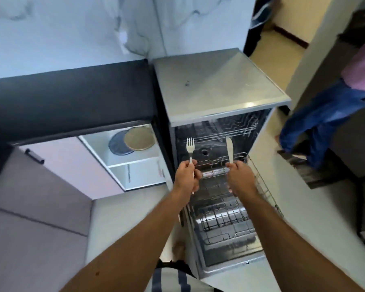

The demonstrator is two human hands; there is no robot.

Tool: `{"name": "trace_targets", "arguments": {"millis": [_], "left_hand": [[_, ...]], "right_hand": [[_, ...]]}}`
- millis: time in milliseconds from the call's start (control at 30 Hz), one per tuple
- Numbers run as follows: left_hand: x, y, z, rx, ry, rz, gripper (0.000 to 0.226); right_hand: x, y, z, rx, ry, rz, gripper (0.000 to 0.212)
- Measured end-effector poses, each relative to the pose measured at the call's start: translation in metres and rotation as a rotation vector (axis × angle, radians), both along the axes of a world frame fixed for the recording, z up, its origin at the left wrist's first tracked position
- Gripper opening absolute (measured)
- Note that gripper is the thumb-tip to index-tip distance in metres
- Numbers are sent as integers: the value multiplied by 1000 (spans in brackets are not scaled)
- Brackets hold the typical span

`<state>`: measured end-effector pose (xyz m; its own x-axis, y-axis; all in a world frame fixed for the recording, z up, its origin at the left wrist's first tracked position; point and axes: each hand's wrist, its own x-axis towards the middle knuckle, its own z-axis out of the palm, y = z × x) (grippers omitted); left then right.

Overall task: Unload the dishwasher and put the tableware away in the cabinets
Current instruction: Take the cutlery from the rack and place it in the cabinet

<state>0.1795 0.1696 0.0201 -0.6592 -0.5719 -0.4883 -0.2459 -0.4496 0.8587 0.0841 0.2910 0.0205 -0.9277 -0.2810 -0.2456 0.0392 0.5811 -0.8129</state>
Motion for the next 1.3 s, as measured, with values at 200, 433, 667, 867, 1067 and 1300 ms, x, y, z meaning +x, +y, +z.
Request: {"name": "trace_targets", "arguments": {"millis": [200, 433, 667, 867, 1067, 1300], "left_hand": [[91, -27, 20, -182, -93, 170, 24], [173, -86, 17, -79, -29, 378, 25], [236, -157, -12, -91, -70, 395, 24], [274, -248, -43, -111, -72, 408, 23], [284, -313, -71, -53, -71, 299, 32], [258, -346, -149, 48, -167, 266, 17]], "right_hand": [[51, -33, 26, -61, 33, 168, 29], [110, -97, 46, -128, 15, 370, 28], [159, -176, 7, -86, -86, 415, 27], [190, -259, -37, -9, -168, 414, 30], [213, -336, -70, 23, -289, 294, 40], [211, -374, -149, 92, -389, 283, 30]]}}
